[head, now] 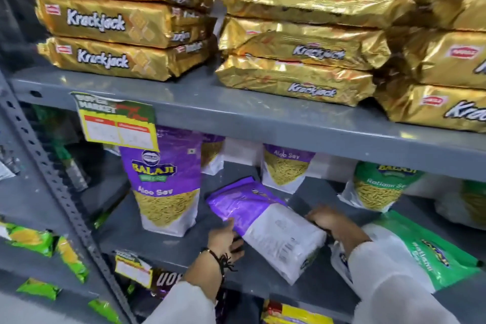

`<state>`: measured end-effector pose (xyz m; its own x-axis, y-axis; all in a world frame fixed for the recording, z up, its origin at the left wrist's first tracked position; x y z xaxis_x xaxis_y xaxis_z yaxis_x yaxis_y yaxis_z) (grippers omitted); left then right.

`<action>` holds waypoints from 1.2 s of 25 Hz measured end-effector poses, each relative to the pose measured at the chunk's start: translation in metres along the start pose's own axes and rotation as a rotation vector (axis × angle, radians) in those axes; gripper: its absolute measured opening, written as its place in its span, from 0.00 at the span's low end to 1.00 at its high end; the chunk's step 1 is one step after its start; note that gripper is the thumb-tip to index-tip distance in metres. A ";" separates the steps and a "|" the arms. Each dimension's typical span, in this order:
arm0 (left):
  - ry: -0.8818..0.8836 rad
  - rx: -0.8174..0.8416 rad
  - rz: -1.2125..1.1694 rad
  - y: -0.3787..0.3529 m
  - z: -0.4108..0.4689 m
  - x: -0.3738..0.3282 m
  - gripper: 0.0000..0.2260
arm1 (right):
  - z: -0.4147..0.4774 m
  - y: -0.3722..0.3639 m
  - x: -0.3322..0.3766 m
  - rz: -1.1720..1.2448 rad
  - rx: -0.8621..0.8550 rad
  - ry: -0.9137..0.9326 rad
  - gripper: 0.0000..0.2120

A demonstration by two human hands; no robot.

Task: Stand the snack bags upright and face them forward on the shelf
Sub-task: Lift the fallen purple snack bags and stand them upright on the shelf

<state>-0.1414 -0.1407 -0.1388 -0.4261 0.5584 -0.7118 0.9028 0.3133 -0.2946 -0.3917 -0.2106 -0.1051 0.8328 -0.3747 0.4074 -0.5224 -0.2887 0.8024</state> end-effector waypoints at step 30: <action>-1.286 -0.250 0.678 -0.061 -0.136 -0.020 0.23 | -0.120 -0.059 0.030 0.805 -0.146 0.522 0.35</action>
<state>-0.1955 -0.0663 -0.0197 0.5284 -0.3594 -0.7692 0.8138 0.4724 0.3384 -0.3137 -0.0993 -0.0880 0.2308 0.0363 0.9723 -0.9730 0.0083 0.2307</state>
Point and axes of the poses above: each hand's wrist, its own z-axis towards the middle knuckle, its own y-axis out of the back of the hand, x = y × z, the point moved 6 cm from there along z, towards the middle knuckle, and after that the axes turned 1 degree about -y, right-handed, at the moved point
